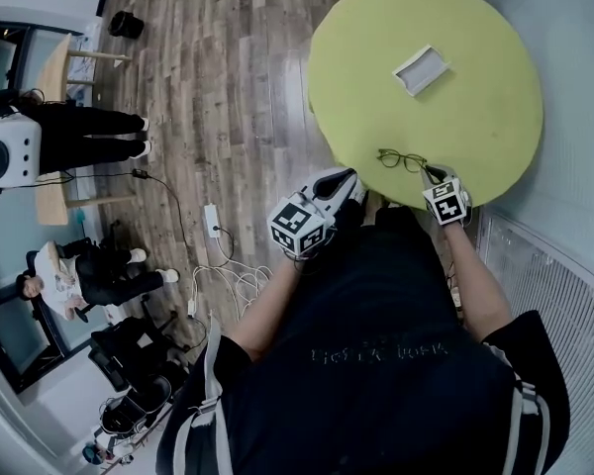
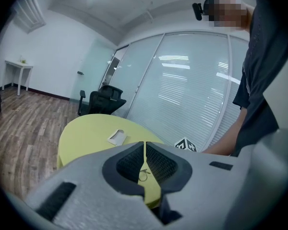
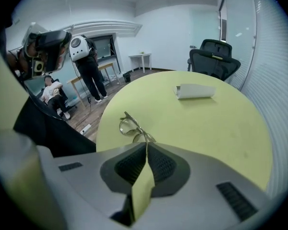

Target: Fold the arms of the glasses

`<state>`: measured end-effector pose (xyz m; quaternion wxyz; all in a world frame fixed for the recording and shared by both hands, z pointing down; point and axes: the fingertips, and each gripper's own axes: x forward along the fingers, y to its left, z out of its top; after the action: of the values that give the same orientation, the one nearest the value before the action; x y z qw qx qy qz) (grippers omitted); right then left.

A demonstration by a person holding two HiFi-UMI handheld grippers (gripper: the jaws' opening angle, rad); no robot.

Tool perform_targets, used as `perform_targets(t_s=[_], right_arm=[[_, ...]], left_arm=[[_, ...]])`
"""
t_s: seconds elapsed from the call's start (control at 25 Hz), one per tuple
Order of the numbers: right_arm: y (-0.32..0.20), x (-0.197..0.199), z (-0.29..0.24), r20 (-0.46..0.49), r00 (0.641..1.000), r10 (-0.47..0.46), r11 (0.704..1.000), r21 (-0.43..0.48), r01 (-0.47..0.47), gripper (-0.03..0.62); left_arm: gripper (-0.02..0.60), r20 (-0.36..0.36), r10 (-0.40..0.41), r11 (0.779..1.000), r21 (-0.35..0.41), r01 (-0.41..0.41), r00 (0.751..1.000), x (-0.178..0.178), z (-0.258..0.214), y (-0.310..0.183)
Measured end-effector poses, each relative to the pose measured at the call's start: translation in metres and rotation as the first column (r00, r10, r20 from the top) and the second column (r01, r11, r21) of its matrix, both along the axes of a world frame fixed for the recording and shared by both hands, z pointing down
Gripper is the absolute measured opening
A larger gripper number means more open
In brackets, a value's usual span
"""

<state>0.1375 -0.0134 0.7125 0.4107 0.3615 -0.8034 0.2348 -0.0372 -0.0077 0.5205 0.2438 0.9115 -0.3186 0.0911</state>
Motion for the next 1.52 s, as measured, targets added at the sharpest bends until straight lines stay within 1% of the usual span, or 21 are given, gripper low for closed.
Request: perform_targets(t_s=[0.12, 0.2, 0.32, 0.4, 0.52, 0.64, 0.76, 0.88, 1.08, 1.32, 1.4, 1.48, 1.52], right_arm=[[-0.006, 0.002, -0.007, 0.014, 1.0, -0.02, 1.0, 0.024, 0.02, 0.031], [-0.008, -0.001, -0.016, 0.042, 0.999, -0.023, 0.999, 0.049, 0.021, 0.029], [-0.004, -0.011, -0.044, 0.111, 0.994, -0.01, 0.996, 0.09, 0.0, 0.029], [-0.004, -0.017, -0.068, 0.179, 0.984, 0.003, 0.993, 0.116, -0.024, 0.029], [-0.007, -0.026, -0.104, 0.283, 0.959, 0.02, 0.987, 0.146, -0.064, 0.029], [-0.009, -0.029, -0.135, 0.382, 0.922, 0.067, 0.982, 0.137, -0.129, 0.029], [-0.009, -0.031, -0.158, 0.437, 0.896, 0.08, 0.975, 0.151, -0.161, 0.029], [-0.012, -0.031, -0.177, 0.508, 0.855, 0.105, 0.967, 0.15, -0.208, 0.029], [-0.018, -0.026, -0.208, 0.547, 0.831, 0.108, 0.951, 0.186, -0.246, 0.029], [-0.014, -0.03, -0.245, 0.564, 0.824, 0.053, 0.934, 0.265, -0.241, 0.029], [-0.01, -0.029, -0.253, 0.549, 0.834, 0.057, 0.925, 0.286, -0.251, 0.029], [-0.008, -0.031, -0.26, 0.527, 0.849, 0.047, 0.916, 0.316, -0.247, 0.029], [-0.006, -0.034, -0.263, 0.517, 0.855, 0.033, 0.913, 0.332, -0.236, 0.03]], left_arm=[[0.028, -0.007, 0.007, 1.0, 0.004, -0.007, 1.0, 0.004, 0.003, -0.007], [0.028, -0.009, 0.011, 1.0, 0.007, -0.011, 1.0, 0.006, 0.005, -0.01], [0.028, -0.021, 0.016, 1.0, 0.012, -0.016, 1.0, 0.005, 0.002, -0.009], [0.028, -0.035, 0.018, 1.0, 0.016, -0.018, 0.999, 0.006, -0.001, -0.011], [0.028, -0.041, 0.021, 1.0, 0.02, -0.02, 0.999, 0.005, -0.004, -0.016], [0.028, -0.059, -0.003, 1.0, 0.027, 0.005, 0.998, 0.0, -0.01, -0.023], [0.028, -0.078, -0.017, 1.0, 0.019, 0.019, 0.997, -0.005, -0.011, -0.024], [0.028, -0.076, -0.007, 1.0, 0.017, 0.008, 0.997, -0.007, -0.007, -0.024], [0.028, -0.072, 0.003, 0.999, 0.042, 0.0, 0.997, -0.006, -0.018, -0.032], [0.028, -0.074, 0.059, 0.989, 0.141, -0.048, 0.996, 0.007, -0.053, -0.042], [0.028, -0.044, 0.08, 0.982, 0.176, -0.071, 0.996, 0.011, -0.06, -0.041], [0.028, 0.015, 0.101, 0.972, 0.213, -0.102, 0.995, 0.014, -0.064, -0.04], [0.028, 0.032, 0.111, 0.967, 0.226, -0.115, 0.993, 0.015, -0.066, -0.039]])
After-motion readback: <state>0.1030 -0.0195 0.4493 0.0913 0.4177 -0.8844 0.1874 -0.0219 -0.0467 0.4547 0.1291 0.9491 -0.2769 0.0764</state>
